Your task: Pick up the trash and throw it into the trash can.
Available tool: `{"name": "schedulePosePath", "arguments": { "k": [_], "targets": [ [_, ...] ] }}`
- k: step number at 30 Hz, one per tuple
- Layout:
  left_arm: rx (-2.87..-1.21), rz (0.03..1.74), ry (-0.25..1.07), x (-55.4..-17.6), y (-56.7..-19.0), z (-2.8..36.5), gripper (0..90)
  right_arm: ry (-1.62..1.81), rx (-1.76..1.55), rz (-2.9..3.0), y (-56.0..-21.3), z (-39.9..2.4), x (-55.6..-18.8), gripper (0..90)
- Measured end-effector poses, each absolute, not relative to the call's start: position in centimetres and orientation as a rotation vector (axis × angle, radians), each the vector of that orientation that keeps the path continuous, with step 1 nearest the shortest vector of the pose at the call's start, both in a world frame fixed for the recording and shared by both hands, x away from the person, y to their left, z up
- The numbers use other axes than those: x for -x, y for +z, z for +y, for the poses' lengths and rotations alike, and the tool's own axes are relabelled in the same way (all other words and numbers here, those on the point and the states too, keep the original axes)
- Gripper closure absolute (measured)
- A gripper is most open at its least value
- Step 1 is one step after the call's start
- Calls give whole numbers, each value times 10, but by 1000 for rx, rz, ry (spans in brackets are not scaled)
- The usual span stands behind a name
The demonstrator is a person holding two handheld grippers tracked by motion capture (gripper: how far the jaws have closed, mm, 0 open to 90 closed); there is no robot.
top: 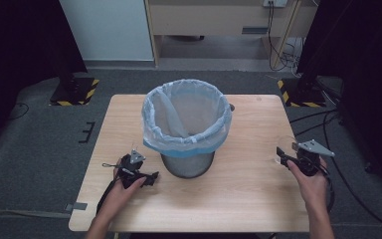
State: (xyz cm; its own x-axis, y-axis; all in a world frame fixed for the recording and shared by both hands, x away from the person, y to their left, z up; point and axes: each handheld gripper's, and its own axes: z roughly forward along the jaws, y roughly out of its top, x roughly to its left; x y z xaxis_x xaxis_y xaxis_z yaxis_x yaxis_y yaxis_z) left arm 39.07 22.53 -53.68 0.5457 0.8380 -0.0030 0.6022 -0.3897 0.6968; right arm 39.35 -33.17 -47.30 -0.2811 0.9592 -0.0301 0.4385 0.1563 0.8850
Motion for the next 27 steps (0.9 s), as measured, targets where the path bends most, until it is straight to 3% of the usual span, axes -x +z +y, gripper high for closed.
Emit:
{"name": "schedulePosePath", "arguments": {
  "k": [11,27],
  "targets": [
    [-2130,1152,463,-391,-537,225,0,937,-1262,1819,-439,-324,-398,342],
    [-2130,1152,464,-391,-537,225,0,990,-1159,1857,-352,-282,-423,343]
  ]
}}
